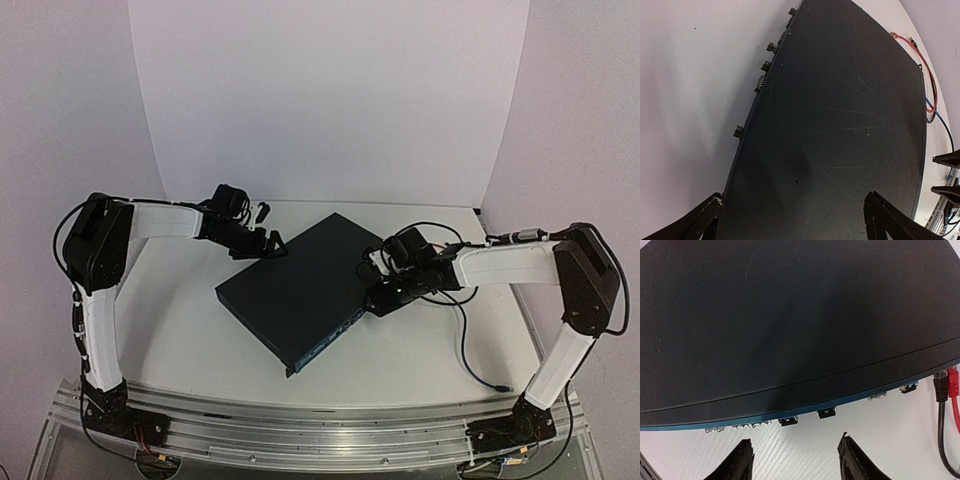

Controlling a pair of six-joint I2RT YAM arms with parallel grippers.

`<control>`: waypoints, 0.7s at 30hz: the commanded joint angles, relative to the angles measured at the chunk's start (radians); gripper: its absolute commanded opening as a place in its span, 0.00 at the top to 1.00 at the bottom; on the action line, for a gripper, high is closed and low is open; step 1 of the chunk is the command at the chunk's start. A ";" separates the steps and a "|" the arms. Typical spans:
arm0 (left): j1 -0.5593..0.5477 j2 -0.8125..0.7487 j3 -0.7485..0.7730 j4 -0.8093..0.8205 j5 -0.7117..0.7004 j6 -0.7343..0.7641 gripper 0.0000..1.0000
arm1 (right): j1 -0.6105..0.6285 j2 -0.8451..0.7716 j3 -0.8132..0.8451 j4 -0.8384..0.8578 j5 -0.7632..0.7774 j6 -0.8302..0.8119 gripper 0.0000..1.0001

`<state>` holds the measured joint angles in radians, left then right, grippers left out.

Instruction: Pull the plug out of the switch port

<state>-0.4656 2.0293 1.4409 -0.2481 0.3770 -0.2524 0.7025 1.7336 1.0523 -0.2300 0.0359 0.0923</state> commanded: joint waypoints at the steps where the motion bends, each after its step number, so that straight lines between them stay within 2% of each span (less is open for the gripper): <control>1: -0.019 0.055 0.087 -0.039 0.080 0.041 0.06 | 0.002 0.029 0.035 -0.009 -0.028 0.011 0.50; 6: -0.034 0.102 0.127 -0.073 0.095 0.068 0.09 | 0.002 0.060 0.052 -0.009 -0.055 0.021 0.59; 21: -0.059 0.147 0.179 -0.128 0.116 0.116 0.17 | 0.002 0.109 0.087 -0.001 -0.048 -0.009 0.73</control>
<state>-0.5084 2.1468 1.5860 -0.3129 0.4760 -0.1600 0.7025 1.8248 1.1070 -0.2329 -0.0042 0.0990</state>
